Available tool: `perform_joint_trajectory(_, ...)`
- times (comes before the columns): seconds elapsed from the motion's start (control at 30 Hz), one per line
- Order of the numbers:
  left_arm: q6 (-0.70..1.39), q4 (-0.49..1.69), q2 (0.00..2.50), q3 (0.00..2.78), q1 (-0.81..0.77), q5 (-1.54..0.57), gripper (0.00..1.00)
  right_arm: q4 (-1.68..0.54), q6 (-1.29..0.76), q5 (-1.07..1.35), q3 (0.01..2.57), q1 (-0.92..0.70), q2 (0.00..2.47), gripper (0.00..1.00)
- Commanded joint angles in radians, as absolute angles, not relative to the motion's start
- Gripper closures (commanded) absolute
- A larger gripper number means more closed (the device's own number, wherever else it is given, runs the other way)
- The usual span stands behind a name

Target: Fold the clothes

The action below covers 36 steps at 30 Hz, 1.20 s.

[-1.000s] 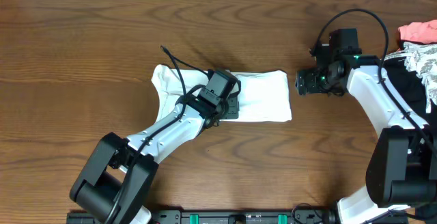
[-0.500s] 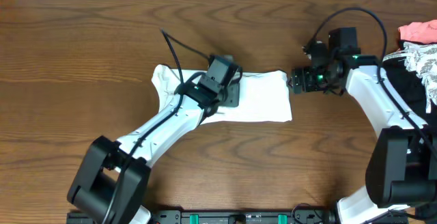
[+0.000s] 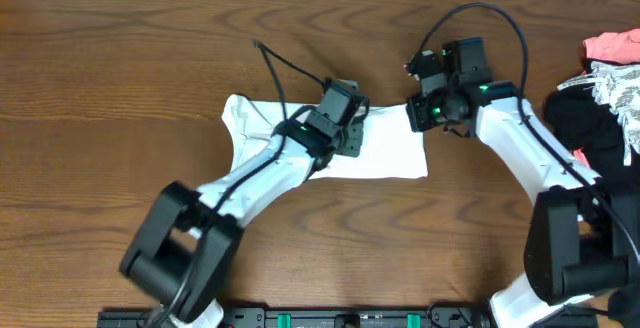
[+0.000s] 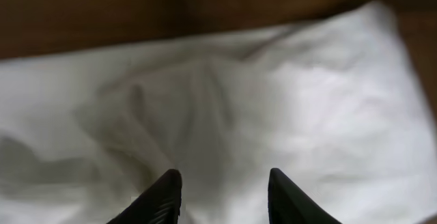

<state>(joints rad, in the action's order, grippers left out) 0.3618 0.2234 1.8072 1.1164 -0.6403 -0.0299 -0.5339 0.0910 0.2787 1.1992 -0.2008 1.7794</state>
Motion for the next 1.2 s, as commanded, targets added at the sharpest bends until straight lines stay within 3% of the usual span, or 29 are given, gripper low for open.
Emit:
perform_joint_trajectory(0.0,0.352,0.218,1.85,1.122,-0.643,-0.037,0.58,-0.533,0.095,0.243,1.195,-0.214,1.829,0.99)
perform_joint_trajectory(0.47,0.347,0.266,1.87,1.103,-0.638,0.072,0.58,-0.511,0.106,0.166,1.195,-0.214,2.005,0.94)
perform_joint_trajectory(0.83,0.34,0.275,1.872,1.059,-0.638,0.099,0.58,-0.512,0.106,0.153,1.195,-0.214,2.011,0.83)
perform_joint_trajectory(1.17,0.339,0.268,1.861,1.081,-0.638,0.098,0.58,-0.512,0.106,0.153,1.195,-0.214,2.011,0.82)
